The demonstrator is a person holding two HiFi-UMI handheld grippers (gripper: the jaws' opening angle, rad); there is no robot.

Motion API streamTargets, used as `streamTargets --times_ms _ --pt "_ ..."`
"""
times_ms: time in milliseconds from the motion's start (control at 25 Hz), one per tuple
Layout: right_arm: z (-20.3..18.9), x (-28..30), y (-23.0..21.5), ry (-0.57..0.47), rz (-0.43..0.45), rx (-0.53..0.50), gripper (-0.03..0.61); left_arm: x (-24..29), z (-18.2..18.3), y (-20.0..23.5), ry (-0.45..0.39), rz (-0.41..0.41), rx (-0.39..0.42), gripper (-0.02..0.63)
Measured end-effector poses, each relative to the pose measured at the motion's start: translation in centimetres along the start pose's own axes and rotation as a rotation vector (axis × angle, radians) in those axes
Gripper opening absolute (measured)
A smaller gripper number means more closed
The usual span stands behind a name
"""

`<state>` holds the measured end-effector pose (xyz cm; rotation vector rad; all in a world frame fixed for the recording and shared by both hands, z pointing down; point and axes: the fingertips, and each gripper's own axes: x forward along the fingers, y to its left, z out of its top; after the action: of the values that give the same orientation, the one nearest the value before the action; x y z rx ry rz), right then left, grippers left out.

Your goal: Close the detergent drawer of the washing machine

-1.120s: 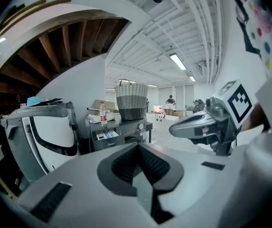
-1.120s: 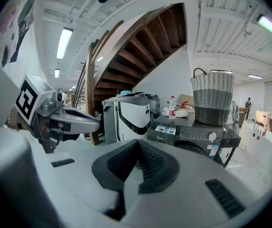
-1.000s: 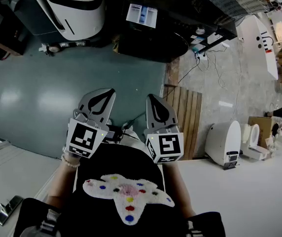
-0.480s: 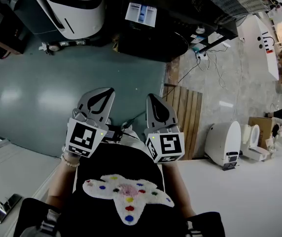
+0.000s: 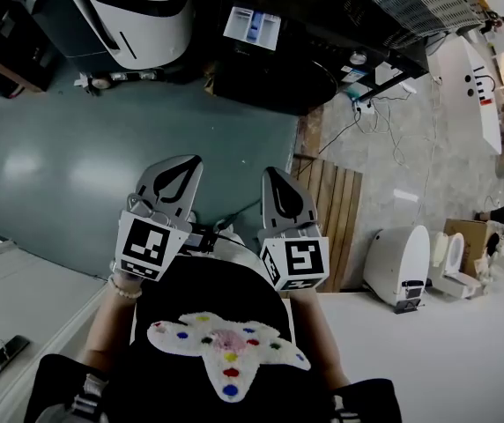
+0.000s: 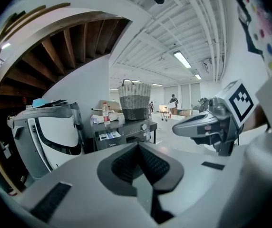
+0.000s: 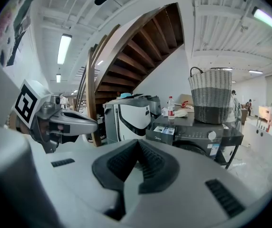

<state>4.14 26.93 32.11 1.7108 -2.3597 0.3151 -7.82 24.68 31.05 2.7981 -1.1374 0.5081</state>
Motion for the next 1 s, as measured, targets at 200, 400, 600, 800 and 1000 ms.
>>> streamTargets --times_ms 200,400,600,800,1000 --pt "-0.3 -1.1 -0.9 -0.009 0.010 -0.010 0.005 0.1 0.1 -0.9 0.000 0.026 0.006 0.011" --pt "-0.8 -1.9 -1.8 -0.015 0.024 -0.021 0.005 0.2 0.3 -2.1 -0.009 0.049 0.015 0.011" --pt "-1.0 -2.2 -2.2 -0.024 0.035 -0.031 0.005 0.3 0.4 -2.9 -0.011 0.059 0.019 0.011" --pt "-1.1 -2.7 -3.0 -0.035 0.040 -0.031 0.005 0.9 0.6 -3.6 -0.022 0.067 0.023 0.011" --pt "-1.4 -2.9 -3.5 -0.030 0.036 -0.049 0.005 1.1 0.5 -4.1 -0.022 0.067 0.023 0.011"
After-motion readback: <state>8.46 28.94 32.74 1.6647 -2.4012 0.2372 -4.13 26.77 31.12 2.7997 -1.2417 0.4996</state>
